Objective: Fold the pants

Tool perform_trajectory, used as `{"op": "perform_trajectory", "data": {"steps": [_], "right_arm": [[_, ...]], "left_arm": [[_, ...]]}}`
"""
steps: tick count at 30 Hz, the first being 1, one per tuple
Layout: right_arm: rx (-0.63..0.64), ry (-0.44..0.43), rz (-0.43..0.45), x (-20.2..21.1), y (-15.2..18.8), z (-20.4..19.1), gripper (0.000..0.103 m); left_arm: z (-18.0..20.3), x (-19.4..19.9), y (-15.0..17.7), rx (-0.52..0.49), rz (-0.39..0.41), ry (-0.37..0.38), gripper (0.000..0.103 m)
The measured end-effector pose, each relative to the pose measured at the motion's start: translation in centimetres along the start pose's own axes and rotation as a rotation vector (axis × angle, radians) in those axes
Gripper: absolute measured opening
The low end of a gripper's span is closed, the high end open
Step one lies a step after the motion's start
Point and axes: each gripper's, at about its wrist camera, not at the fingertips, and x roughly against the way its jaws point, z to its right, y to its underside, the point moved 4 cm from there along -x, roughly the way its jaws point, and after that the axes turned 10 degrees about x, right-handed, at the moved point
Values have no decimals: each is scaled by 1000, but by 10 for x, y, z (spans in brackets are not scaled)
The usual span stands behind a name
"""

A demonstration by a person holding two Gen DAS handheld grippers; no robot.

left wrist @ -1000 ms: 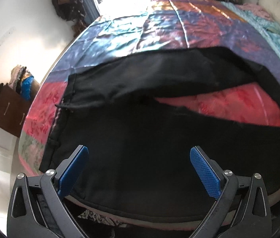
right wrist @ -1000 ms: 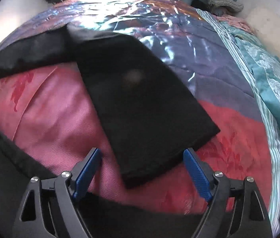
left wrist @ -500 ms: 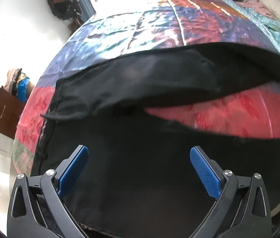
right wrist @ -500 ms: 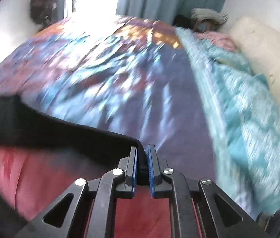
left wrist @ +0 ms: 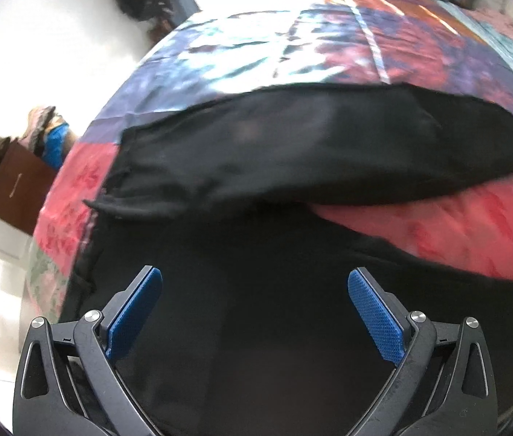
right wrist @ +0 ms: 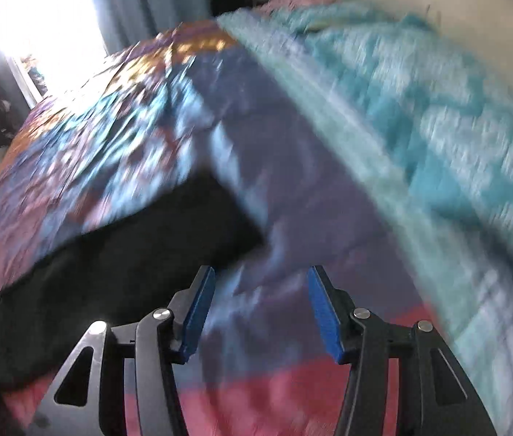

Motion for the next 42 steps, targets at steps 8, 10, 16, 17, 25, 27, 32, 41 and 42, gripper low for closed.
{"op": "perform_trajectory", "data": {"steps": [8,10,16,17,25,27,32,41,42], "right_arm": [[148,-154,-49,15,90,-55,66],[140,-189,-50,14,90,-65,68],[83,-167,-17,7,57,-65,69],[65,-164,-12,6,51,-61,69],[286,-334,-16,10,34,-183,69],[380,-459,3,17,43,-254,69],[586,-650,-41,6,81,-383,69],[514,-300,-58,-46,43,-267,65],[489,-214,-65,-45,38,-247,65]], "left_arm": [[-29,-47,-50,77,94,-65,102],[-24,-77,-53,55,74,-98,103],[-35,-105,-58,133,0,-87,102],[-37,-99,-58,135,4,-72,102],[-25,-79,-77,148,45,-9,102],[-21,-83,-77,167,31,-4,102],[-24,-94,-63,72,27,-99,102],[-94,-93,-51,151,0,83,103],[-95,-91,-50,155,-5,75,102]]}}
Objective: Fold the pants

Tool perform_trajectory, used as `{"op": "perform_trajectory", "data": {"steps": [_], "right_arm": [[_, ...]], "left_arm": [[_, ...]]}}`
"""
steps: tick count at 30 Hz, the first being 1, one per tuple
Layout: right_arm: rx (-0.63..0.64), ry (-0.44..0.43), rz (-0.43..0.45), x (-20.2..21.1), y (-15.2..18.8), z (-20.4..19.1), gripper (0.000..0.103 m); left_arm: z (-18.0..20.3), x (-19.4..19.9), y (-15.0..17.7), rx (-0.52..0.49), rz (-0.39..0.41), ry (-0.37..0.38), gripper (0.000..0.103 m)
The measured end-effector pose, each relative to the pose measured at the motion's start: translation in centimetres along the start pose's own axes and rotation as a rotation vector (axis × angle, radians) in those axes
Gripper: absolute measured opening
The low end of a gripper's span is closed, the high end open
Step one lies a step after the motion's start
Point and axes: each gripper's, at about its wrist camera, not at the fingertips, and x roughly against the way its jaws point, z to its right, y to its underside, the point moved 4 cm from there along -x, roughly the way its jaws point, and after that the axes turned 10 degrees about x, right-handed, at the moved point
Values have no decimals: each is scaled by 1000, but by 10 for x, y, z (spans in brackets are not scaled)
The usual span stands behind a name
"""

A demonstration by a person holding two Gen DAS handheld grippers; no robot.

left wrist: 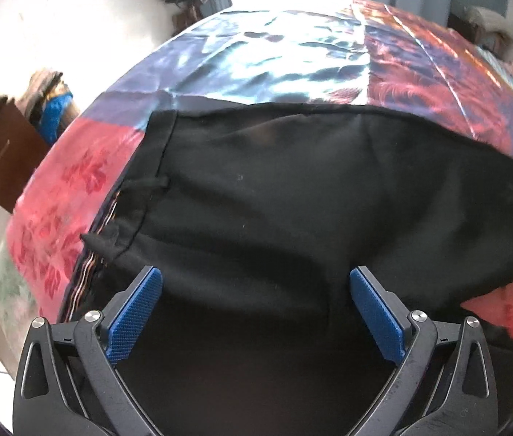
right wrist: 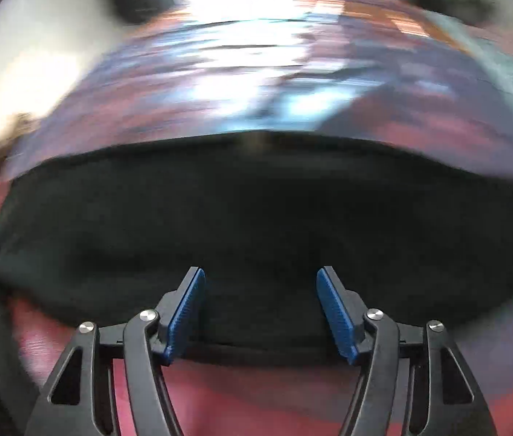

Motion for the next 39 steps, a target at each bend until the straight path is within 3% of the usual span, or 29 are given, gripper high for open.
{"op": "perform_trajectory", "data": {"steps": [1,4,8,13,15,17,19,22,26,28,32,33,35,36,39], "right_arm": [[-20,27,1,6,3,13,65],[-31,41,36,39,18,15,65],[26,-67,71,77,64,-55,66],[90,-268,79,104,147,-167,75],[107,-286,12,94,177,-186,76],[144,-244,12,90,189,-182,76],[158,-186,4,94,187,-163,76],[70,-122,15,103,166,-112,75],[-37,-73,91,108,103,-29,82],[-117,-54,119,100,72,25,87],[-325,2,84,66,30,147,89],[-364,34,52,55,24,178,89],[-402,73,13,38,13,218,89],[-420,72,-14,26,7,236,89],[-396,71,-88,-3,-11,258,89]], "left_arm": [[1,5,1,-7,1,-27,102],[11,26,14,-52,34,-2,102],[27,43,55,-103,4,53,102],[48,38,116,-204,-65,37,103],[46,43,119,-185,-32,41,103],[47,45,111,-199,-51,42,102],[48,52,93,-194,-6,31,102],[54,58,49,-145,74,22,102],[70,40,-20,-13,121,12,102],[77,15,-43,10,127,-40,102],[78,-44,-36,-17,60,-112,103],[76,-66,-27,-40,18,-106,102],[66,-63,-17,19,92,-16,103],[62,-64,-16,35,80,8,103],[60,-64,-15,36,81,20,103]]}}
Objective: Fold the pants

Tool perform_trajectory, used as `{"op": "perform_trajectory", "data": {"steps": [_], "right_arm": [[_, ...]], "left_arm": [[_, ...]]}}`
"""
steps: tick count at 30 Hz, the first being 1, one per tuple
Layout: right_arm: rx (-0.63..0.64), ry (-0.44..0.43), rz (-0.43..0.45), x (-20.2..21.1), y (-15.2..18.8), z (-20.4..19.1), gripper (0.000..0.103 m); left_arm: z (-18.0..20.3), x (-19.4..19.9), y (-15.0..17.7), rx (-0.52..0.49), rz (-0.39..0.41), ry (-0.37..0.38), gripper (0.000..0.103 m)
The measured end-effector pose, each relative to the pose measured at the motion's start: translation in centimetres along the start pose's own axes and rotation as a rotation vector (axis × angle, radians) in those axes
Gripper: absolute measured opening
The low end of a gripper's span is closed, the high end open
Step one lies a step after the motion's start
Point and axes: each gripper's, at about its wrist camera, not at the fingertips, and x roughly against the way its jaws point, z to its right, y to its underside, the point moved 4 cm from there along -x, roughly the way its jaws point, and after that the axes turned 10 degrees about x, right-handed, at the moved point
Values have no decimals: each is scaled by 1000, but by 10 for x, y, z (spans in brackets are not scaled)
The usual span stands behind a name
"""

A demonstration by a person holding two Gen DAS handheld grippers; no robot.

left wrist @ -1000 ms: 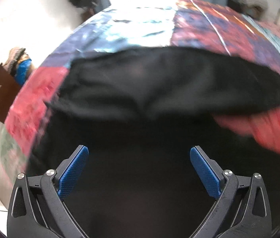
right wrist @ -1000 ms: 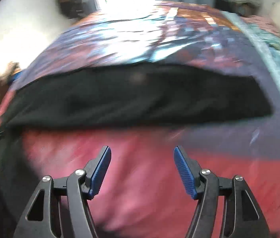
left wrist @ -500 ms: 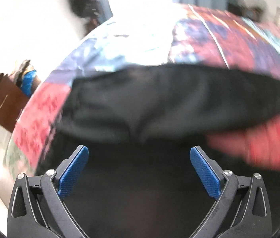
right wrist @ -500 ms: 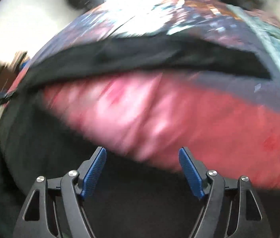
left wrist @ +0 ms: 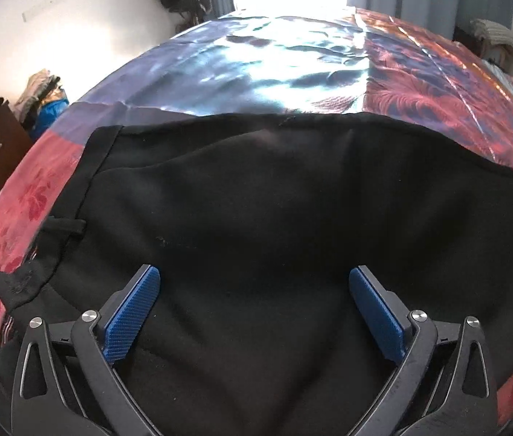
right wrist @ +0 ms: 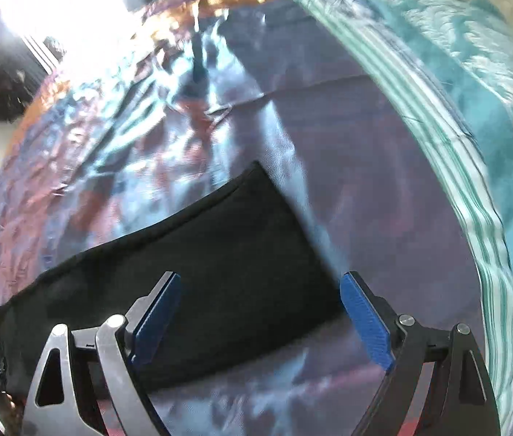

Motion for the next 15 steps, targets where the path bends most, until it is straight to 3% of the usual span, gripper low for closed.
{"op": "perform_trajectory", "data": {"steps": [3,4,5,7,9,12,15], "right_arm": [[96,59,22,-15,-17,-9,87],[115,80,17,-23,-22,-12,79],[115,79,6,-29,-24,-12,58],[98,69,-34,-40,-20,-11,40],[90,87,46,-23,-15,-5,4],[107,70,186,20,1,-4,3],[277,67,338,91,46,-36,3]], "left_arm": [[2,2,3,2,12,6,103],[3,3,5,2,14,6,103],[4,4,5,1,16,5,103],[5,2,3,1,18,5,103],[1,2,2,3,20,7,103],[1,2,2,3,20,9,103],[1,2,2,-2,20,1,103]]}}
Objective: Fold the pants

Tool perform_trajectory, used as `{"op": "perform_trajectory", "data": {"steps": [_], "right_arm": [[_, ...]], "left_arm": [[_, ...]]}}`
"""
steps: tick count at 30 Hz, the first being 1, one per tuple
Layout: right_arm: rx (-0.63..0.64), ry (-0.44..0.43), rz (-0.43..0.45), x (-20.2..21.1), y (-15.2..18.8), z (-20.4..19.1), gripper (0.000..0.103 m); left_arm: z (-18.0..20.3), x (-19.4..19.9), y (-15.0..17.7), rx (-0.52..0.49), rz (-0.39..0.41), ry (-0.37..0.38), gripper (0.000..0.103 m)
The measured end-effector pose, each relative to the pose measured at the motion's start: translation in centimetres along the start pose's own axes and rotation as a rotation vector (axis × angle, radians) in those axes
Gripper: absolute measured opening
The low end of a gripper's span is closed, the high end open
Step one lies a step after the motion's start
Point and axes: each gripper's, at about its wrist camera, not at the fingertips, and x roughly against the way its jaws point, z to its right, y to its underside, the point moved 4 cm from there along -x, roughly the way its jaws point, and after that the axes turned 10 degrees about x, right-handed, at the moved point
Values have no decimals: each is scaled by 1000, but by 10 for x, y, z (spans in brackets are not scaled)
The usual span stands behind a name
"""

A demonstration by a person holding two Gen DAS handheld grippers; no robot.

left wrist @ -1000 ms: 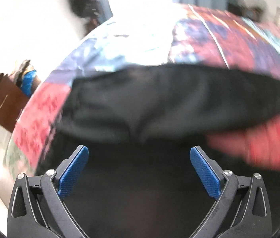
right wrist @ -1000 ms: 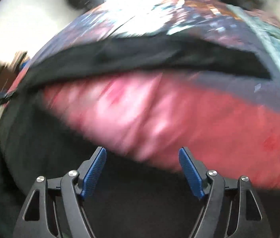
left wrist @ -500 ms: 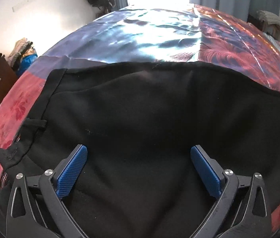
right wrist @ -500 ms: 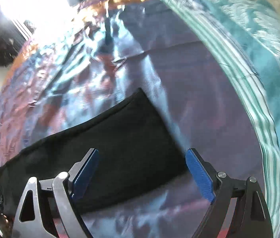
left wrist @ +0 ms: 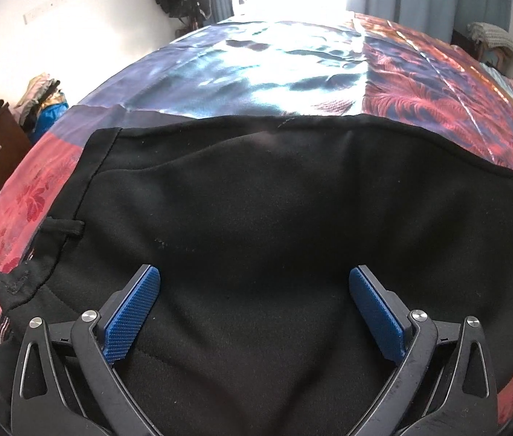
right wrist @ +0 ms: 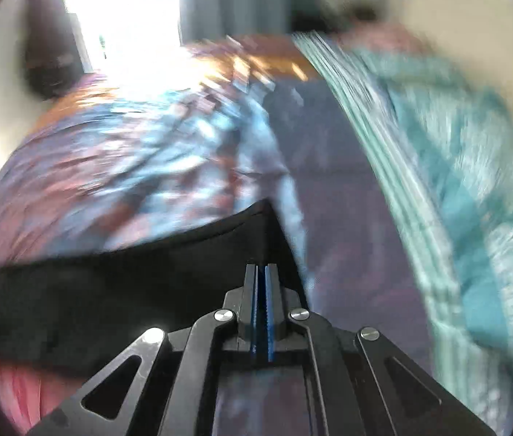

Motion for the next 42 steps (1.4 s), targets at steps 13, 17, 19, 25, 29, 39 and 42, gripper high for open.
{"op": "perform_trajectory", "data": {"steps": [13,17,19,25,29,39,42], "right_arm": [[19,217,-253,155,241,-64,6],[-193,275,-253,188,273,-41,65],[-272,264,-168,215,275,-43,65],[-504,-287,9,205,263,-131,65],[-682,-296,27,161,278,-143,65],[-1092,-149,118,125,306,-86,49],[-1015,-73,45,123,291,-72,9]], "left_arm": [[15,23,0,-56,-125,-113,102],[13,57,11,-54,-143,-33,102],[8,73,19,-43,-141,7,102],[-2,98,59,-61,-173,43,102],[0,110,77,-121,-175,34,102],[17,118,90,-237,-159,46,102],[35,111,78,-244,-230,84,102]]}}
